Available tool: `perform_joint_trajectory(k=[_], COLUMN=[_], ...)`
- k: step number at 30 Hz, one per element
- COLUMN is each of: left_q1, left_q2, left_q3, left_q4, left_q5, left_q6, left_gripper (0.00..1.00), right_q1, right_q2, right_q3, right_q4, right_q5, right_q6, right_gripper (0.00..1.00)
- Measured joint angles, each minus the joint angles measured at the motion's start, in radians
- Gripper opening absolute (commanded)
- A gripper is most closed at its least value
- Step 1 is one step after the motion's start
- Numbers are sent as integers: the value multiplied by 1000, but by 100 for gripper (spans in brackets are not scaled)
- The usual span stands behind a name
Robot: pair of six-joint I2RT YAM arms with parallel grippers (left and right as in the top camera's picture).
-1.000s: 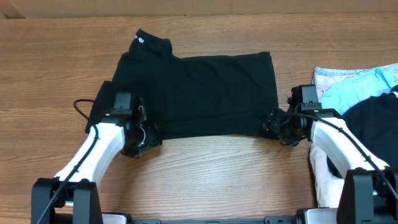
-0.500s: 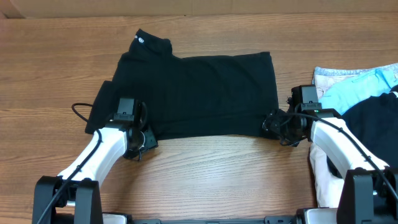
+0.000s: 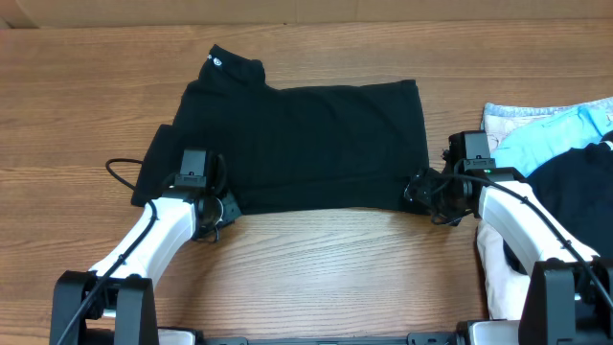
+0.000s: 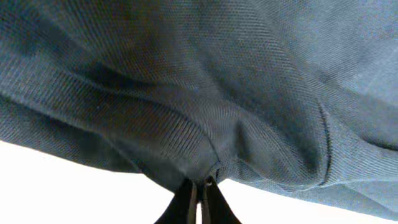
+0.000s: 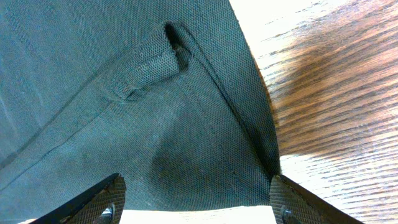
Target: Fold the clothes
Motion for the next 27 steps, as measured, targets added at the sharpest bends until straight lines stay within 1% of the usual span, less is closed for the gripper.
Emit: perform_joint_trajectory(k=[1,4,9,13,16,18,19,22,23,27], left_q1=[0,0,0,0,0,0,0,0,0,0], left_q2=[0,0,0,0,0,0,0,0,0,17], left_q3=[0,5,89,175,230,246,249,249,249,249], left_q4=[-1,-32,-157,-170,-145,-117,-106,-91,-86,-51], left_q5=[2,11,21,23,22,21,16,-7,-16,-46], left_q6=[0,0,2,19,24,27,30,36,39,47], left_gripper=[4,4,4,4,4,11,18,26,28,29], right_q1=[0,0,0,0,0,0,0,0,0,0], right_q2=[0,0,0,0,0,0,0,0,0,0], right_q3=[0,0,0,0,0,0,0,0,0,0], right_q4=[0,0,-7,-10,-11,-12,-12,-15,-16,-16], right_q5=[0,1,0,0,0,0,0,0,0,0], right_q6=[1,2,0,0,0,0,0,0,0,0], right_gripper=[84,100,100,100,100,100,100,100,100,100])
